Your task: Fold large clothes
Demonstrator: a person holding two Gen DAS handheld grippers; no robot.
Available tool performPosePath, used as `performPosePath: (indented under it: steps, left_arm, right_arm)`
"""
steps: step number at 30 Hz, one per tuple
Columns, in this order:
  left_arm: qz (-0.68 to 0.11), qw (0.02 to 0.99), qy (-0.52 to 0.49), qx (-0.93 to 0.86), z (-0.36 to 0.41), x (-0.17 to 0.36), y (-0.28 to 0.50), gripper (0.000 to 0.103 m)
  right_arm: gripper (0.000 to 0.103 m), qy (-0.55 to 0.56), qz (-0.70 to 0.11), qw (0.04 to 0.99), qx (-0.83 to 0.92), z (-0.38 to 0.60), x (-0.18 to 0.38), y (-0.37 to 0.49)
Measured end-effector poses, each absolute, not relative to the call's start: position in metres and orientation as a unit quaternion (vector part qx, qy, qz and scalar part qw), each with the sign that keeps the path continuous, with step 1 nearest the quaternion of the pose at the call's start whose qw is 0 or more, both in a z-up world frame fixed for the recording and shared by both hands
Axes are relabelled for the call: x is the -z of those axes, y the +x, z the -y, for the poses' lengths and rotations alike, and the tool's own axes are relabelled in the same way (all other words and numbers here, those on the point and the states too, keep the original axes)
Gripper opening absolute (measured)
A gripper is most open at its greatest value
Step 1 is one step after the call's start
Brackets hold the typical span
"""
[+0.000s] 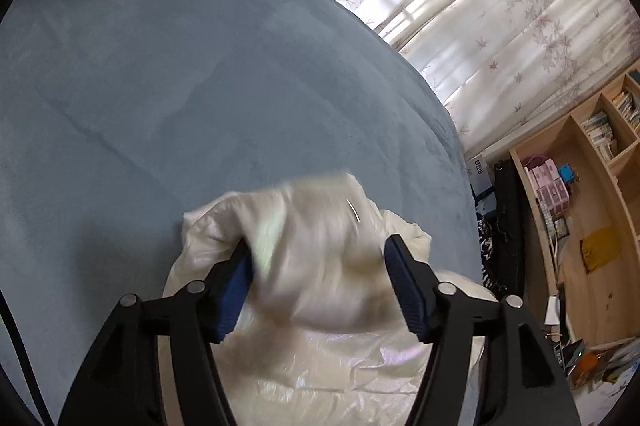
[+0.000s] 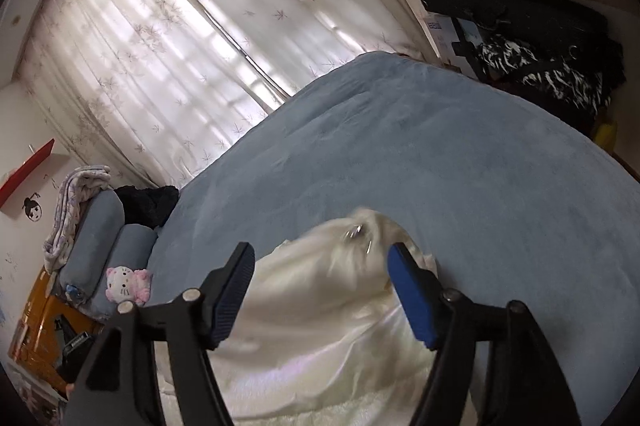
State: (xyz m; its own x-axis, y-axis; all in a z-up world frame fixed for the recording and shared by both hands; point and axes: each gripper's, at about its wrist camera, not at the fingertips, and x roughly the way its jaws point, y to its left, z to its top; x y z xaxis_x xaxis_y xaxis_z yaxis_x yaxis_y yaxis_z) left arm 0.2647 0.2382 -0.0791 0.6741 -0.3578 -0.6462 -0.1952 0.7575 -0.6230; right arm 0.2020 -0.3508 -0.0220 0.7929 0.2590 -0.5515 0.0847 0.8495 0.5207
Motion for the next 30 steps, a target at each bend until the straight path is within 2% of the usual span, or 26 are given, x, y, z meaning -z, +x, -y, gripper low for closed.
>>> performPosePath:
  steps: [3, 6, 13, 25, 26, 27, 28, 29, 30]
  left_arm:
    - [-0.401, 0.852, -0.332, 0.055, -0.237, 0.08, 0.274, 0.076]
    - [-0.408, 0.858, -0.306, 0.052, -0.236, 0.083, 0.28, 0.076]
    - [-0.464, 0.857, -0.224, 0.02, -0.234, 0.13, 0.3, 0.076]
    - [-0.483, 0.859, -0.163, 0.04, -0.233, 0.167, 0.318, 0.076]
    - [-0.476, 0.863, -0.164, 0.038, -0.232, 0.166, 0.317, 0.073]
    - [-0.469, 0.867, -0.165, 0.037, -0.229, 0.165, 0.316, 0.056]
    - [-0.456, 0.875, -0.162, 0.032, -0.226, 0.161, 0.313, 0.041]
    - [-0.451, 0.878, -0.157, 0.024, -0.225, 0.158, 0.311, 0.021]
    - [-0.444, 0.882, -0.158, 0.019, -0.223, 0.154, 0.311, 0.012]
  right_arm:
    - [0.07, 0.256, -0.344, 0.902, -0.044, 0.349, 0.039, 0.214]
    - [0.07, 0.247, -0.369, 0.895, -0.034, 0.351, 0.059, 0.225]
    - [0.07, 0.236, -0.414, 0.879, -0.021, 0.364, 0.1, 0.252]
    - [0.07, 0.232, -0.452, 0.858, -0.08, 0.35, 0.135, 0.284]
    - [0.069, 0.228, -0.449, 0.861, -0.077, 0.347, 0.135, 0.283]
    - [0.06, 0.22, -0.444, 0.865, -0.075, 0.345, 0.134, 0.282]
    - [0.044, 0.212, -0.442, 0.868, -0.074, 0.342, 0.134, 0.282]
    - [0.037, 0.201, -0.439, 0.873, -0.073, 0.339, 0.132, 0.281]
    - [0.024, 0.187, -0.432, 0.88, -0.067, 0.336, 0.128, 0.278]
